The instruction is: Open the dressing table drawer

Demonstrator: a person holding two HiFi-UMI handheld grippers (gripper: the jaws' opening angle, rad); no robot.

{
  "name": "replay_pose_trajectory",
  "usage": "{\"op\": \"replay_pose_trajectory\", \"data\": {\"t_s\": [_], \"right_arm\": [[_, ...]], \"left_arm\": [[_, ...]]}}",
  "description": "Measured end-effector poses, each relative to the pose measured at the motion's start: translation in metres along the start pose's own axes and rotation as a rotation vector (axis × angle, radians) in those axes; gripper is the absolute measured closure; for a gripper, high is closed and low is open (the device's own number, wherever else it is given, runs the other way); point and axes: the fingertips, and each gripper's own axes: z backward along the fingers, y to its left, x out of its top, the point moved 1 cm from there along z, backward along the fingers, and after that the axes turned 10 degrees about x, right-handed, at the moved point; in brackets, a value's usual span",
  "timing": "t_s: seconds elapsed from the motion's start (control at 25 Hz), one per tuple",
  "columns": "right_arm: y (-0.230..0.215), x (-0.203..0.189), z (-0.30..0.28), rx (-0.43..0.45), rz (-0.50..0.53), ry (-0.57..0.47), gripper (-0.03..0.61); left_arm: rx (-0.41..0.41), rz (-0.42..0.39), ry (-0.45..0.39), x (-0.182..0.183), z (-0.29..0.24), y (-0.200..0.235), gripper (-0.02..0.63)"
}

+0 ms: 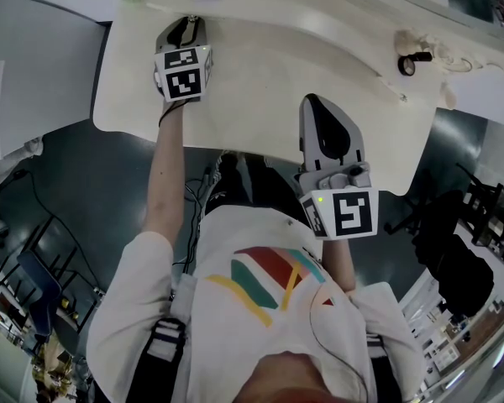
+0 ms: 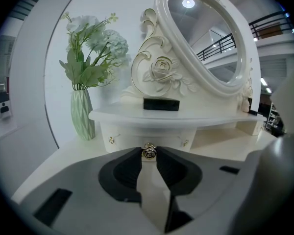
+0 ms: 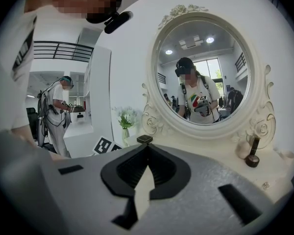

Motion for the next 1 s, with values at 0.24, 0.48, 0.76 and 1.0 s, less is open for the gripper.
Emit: {"op": "replay_pose_trajectory", "data": {"t_s": [0.24,0.48,0.76,1.0], "right_arm": [[0.001,0.001,0.001,0.002,0.009,0.000,0.578],[0.004,0.004,0.002,0.011,0.017,-0.004,0.578],[0.011,0.006,0.001,0.023,0.027,-0.008,0.578],[0.013,0.007,0.003,0.028,0.030,-0.010,0.578]], "left_arm": [[-0.003,-0.003,0.002,0.000,0.002,0.000,0.523],[-0.001,-0.006,-0.001,-0.005,0.009,0.002,0.524],[0.004,0.000,0.015,-0.012,0.016,0.003,0.525],[0.002,0.007,0.016,-0.014,0.021,0.001,0.525]]}}
